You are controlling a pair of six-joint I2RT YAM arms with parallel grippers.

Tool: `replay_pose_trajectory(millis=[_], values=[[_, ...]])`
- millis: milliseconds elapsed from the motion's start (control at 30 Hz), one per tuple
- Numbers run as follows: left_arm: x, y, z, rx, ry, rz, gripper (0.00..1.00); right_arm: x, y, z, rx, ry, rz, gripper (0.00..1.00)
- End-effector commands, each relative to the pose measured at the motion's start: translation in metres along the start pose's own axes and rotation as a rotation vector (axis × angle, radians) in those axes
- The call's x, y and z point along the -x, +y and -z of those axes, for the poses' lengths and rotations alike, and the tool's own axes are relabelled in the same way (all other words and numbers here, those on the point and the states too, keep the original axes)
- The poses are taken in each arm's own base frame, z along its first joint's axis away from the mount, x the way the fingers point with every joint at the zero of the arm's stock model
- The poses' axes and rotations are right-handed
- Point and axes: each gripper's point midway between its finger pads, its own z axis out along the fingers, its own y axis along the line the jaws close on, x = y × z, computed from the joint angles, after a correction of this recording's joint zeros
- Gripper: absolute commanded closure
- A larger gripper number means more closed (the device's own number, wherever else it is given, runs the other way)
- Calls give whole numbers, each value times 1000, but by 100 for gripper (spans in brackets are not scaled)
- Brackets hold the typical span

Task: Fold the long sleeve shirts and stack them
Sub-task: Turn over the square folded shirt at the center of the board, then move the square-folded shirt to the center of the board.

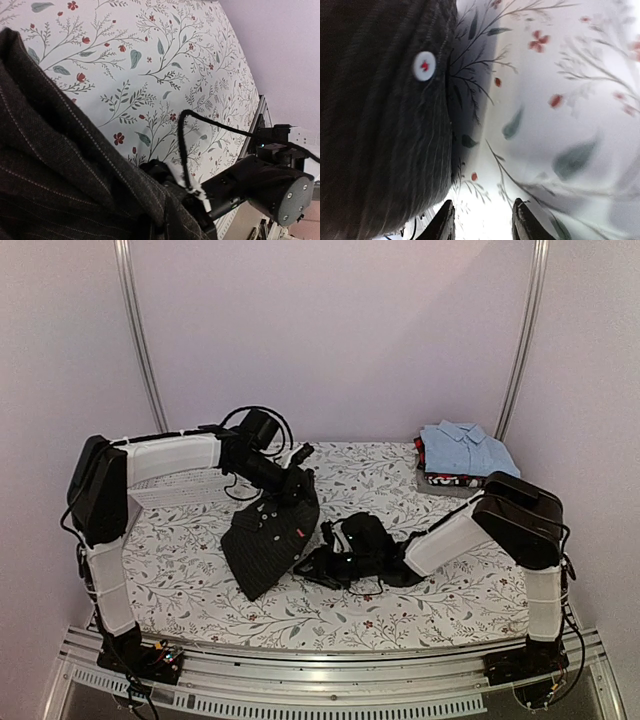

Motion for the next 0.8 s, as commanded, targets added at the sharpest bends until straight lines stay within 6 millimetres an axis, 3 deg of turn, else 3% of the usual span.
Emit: replay_pose_trajectory(millis=[0, 33, 100, 200, 267, 400, 533, 633, 767], values=[[17, -23, -35, -38, -10, -56, 99, 17, -16, 70, -97, -185, 0, 59], [16, -28, -47, -31, 0, -63, 96, 8, -38, 87, -162, -195, -15, 57], [21, -31, -63, -2, -4, -63, 80, 5, -55, 120, -247, -242, -23, 53], [34, -39, -65, 50, -49, -64, 44, 18, -51, 161, -355, -323, 46, 44], [43, -43, -58, 70, -95, -63, 32, 27, -40, 177, -387, -358, 114, 38], [55, -46, -32, 124, -175, -58, 27, 49, -15, 190, -414, -394, 236, 31], [55, -31, 9, 211, -281, 24, 26, 65, -11, 181, -485, -341, 336, 32], [32, 0, 37, 284, -326, 133, 27, 78, -13, 170, -501, -291, 392, 36], [-9, 33, 67, 330, -357, 246, 29, 89, -31, 158, -510, -218, 400, 42]])
